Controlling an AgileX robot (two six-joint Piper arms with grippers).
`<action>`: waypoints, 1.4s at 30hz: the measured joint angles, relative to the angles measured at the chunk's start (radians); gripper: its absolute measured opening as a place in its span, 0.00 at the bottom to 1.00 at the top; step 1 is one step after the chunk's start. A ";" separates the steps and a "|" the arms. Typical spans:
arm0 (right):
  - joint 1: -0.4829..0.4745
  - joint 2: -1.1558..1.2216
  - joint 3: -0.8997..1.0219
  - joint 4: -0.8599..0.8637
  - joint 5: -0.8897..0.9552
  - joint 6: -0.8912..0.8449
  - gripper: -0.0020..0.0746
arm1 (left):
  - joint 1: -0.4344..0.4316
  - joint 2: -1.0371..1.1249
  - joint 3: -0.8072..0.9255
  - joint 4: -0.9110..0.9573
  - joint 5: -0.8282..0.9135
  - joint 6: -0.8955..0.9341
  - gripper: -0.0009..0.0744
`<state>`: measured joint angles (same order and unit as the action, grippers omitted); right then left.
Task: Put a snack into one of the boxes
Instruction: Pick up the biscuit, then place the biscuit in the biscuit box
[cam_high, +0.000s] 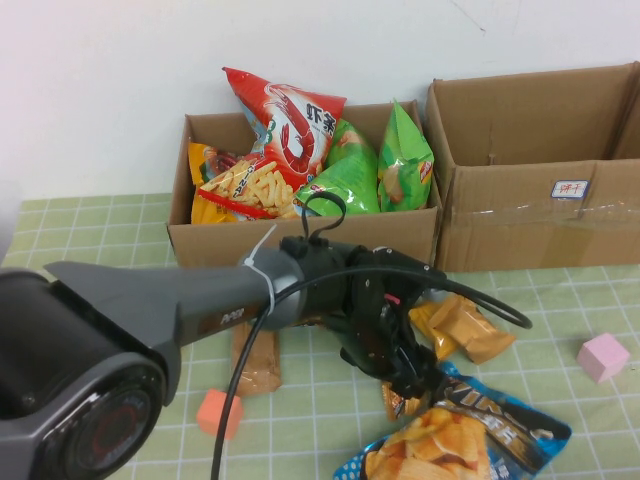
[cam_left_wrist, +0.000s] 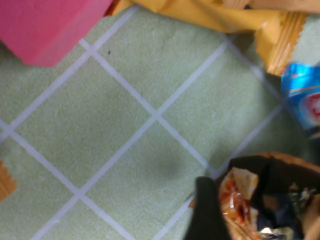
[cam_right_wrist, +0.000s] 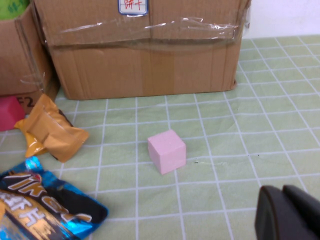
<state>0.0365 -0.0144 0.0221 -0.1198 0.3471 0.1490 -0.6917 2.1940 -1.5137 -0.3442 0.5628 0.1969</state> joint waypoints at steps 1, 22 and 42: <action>0.000 0.000 0.000 0.000 0.000 0.000 0.02 | 0.000 0.004 0.000 0.000 0.000 0.000 0.54; 0.000 0.000 -0.002 0.000 0.002 0.000 0.02 | 0.020 -0.245 0.000 -0.043 -0.102 0.173 0.06; 0.000 0.000 -0.002 0.000 0.003 0.000 0.02 | -0.014 0.021 -0.415 -0.021 -0.600 0.080 0.07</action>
<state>0.0365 -0.0144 0.0203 -0.1198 0.3501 0.1490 -0.7053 2.2149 -1.9289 -0.3655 -0.0371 0.2764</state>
